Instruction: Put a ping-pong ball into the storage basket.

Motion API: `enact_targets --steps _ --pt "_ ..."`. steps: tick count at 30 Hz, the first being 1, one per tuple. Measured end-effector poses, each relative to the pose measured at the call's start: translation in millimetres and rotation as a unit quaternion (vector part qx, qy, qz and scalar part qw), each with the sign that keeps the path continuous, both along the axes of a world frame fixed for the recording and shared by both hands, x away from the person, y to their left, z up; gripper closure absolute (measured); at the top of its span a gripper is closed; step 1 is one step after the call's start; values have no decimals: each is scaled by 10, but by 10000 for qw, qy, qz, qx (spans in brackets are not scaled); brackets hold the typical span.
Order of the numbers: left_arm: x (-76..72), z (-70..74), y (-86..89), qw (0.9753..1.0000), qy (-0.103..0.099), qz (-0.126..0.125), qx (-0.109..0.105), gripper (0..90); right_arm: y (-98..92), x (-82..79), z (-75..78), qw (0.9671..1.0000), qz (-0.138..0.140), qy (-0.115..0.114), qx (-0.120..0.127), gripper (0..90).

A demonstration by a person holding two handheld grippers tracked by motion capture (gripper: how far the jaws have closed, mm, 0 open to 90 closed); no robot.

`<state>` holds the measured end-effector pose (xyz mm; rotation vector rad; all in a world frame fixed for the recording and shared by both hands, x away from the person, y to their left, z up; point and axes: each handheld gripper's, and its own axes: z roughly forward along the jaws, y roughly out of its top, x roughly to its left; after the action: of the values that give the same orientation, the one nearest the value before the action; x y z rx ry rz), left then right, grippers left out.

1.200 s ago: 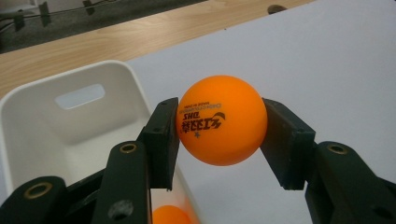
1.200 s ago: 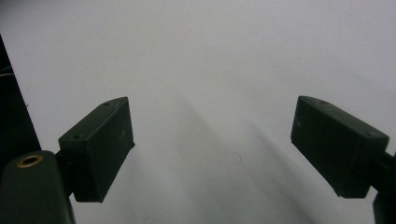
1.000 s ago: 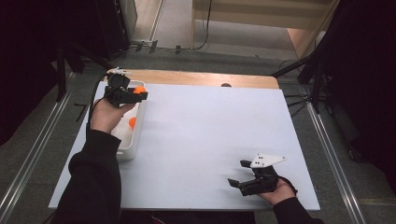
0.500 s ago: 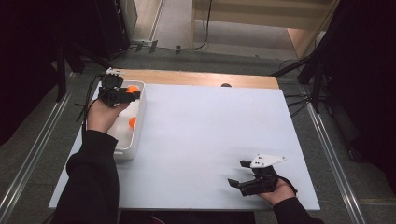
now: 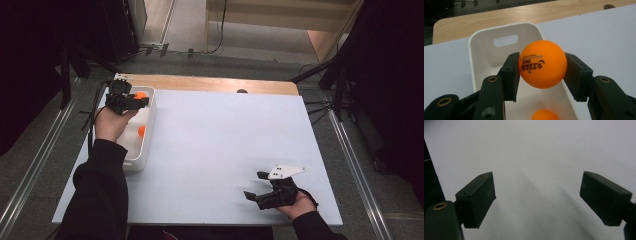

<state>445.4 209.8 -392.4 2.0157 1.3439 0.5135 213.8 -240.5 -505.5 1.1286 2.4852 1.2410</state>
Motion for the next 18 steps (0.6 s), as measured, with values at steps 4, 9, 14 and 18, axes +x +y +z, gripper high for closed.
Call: enact_targets --steps 4,9,14,18 --pt "29 -37 13 9999 -8 102 -71 503 -14 5 -6 10000 10 33 25 116" --pt "62 -82 28 9998 34 166 -54 503 -27 19 -12 10000 -13 3 54 116" --pt "77 -134 33 9997 71 242 9 502 -19 15 -6 10000 -1 0 45 117" --pt "89 -163 69 9994 119 337 -23 500 -12 3 -2 10000 12 -20 35 117"
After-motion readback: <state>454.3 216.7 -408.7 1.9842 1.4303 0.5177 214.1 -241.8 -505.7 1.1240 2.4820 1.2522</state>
